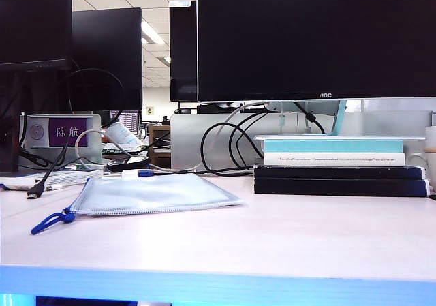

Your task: Pick up the transparent plastic file bag with a blue zipper and open its zipper.

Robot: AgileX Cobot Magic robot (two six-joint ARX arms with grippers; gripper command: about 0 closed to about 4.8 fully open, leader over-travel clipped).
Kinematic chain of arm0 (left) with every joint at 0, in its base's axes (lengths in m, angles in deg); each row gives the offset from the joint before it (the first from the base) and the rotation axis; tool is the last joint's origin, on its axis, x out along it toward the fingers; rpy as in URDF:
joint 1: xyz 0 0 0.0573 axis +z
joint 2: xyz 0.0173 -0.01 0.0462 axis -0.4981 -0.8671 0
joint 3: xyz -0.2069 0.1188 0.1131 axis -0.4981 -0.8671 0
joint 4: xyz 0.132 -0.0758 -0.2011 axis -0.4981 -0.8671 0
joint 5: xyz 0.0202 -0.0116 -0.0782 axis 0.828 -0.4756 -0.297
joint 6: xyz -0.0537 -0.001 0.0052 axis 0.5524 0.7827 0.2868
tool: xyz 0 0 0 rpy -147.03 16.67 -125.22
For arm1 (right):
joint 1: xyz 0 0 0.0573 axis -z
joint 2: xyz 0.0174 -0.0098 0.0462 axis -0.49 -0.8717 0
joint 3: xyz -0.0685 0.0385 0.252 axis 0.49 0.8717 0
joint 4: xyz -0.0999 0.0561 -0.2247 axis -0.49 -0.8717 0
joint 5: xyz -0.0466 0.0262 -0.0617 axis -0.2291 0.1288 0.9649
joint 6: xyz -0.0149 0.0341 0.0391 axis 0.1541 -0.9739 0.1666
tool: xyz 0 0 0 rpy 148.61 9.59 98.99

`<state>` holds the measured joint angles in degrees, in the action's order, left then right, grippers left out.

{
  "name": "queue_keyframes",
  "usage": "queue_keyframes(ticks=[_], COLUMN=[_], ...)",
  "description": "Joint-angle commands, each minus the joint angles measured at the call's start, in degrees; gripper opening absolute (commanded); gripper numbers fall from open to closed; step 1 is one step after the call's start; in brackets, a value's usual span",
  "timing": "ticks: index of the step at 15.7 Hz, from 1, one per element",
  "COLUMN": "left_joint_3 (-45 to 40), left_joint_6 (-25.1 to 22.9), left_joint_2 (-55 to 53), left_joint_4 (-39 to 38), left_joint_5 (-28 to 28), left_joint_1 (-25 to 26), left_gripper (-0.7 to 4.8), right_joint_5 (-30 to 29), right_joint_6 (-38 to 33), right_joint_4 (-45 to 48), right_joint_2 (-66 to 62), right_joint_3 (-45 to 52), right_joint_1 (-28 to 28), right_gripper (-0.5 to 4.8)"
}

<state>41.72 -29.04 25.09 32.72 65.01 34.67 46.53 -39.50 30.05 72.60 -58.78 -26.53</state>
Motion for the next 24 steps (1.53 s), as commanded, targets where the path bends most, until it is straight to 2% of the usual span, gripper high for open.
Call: queue_keyframes(ticks=[1, 4, 6, 8, 9, 12, 14, 16, 17, 18, 19, 20, 21, 22, 23, 24], left_joint_3=[0.1, 0.7, 6.7, 10.8, 12.9, 18.3, 23.8, 28.7, 33.1, 35.7, 37.3, 38.4, 39.2, 39.4, 39.5, 39.5], left_joint_6=[0.2, 1.1, 0.8, -2.8, -2.4, 0.1, -0.9, -6.6, -16.9, -24.3, -26.1, -25.9, -25.9, -26.0, -26.0, -26.0], left_joint_2=[0.2, 0.2, 0.2, 0.0, -0.5, -5.2, -12.7, -20.2, -26.5, -30.4, -33.6, -36.0, -38.2, -39.3, -41.4, -42.6], left_joint_4=[0.8, 1.0, 1.6, 1.6, 1.1, 0.0, -2.7, -3.1, -2.6, -2.8, -3.0, -3.7, -5.0, -5.6, -6.5, -7.1], left_joint_5=[-1.3, -1.4, -1.1, 2.6, 4.1, 4.2, 2.2, -2.6, -10.7, -15.6, -17.4, -17.4, -17.4, -17.4, -17.2, -17.1], left_joint_1=[0.0, 0.0, 0.0, 0.0, 0.0, 0.0, 0.0, 0.0, 0.0, 0.0, 0.0, 0.0, 0.0, 0.0, 0.0, -0.1], left_gripper=[-0.04, -0.05, -0.04, -0.04, -0.04, -0.04, -0.04, -0.05, -0.05, -0.05, -0.05, -0.05, -0.05, -0.05, -0.05, -0.05], right_joint_5=[-0.8, -1.6, -4.7, -4.3, -4.3, -5.7, -8.9, -14.8, -23.2, -30.2, -38.1, -43.5, -46.5, -46.4, -43.8, -41.4], right_joint_6=[-4.0, -4.0, -9.9, -11.6, -12.4, -12.3, -10.9, -9.5, -7.8, -6.7, -5.3, -2.5, 2.1, 4.7, 10.7, 13.2], right_joint_4=[0.2, -0.2, -0.3, -0.1, -0.1, -0.5, -0.5, -0.5, -0.5, -0.3, -0.1, -0.2, -0.9, -1.3, -2.3, -2.3], right_joint_2=[0.0, 0.0, 0.0, -0.4, -1.5, -8.7, -18.9, -28.5, -38.2, -44.9, -50.9, -54.7, -58.3, -60.0, -63.5, -66.1], right_joint_3=[0.1, -0.2, -2.9, -4.9, -6.6, -13.6, -21.0, -27.8, -33.9, -37.7, -40.6, -42.4, -44.0, -44.7, -46.3, -47.3], right_joint_1=[0.0, 0.0, 0.0, 0.1, 0.0, 0.0, 0.0, 0.0, 0.0, 0.0, -0.1, -0.7, -2.7, -4.4, -8.9, -12.5], right_gripper=[-0.01, -0.02, -0.02, -0.03, -0.03, -0.03, -0.03, -0.03, -0.02, -0.02, -0.02, -0.02, -0.02, -0.03, -0.03, -0.02])
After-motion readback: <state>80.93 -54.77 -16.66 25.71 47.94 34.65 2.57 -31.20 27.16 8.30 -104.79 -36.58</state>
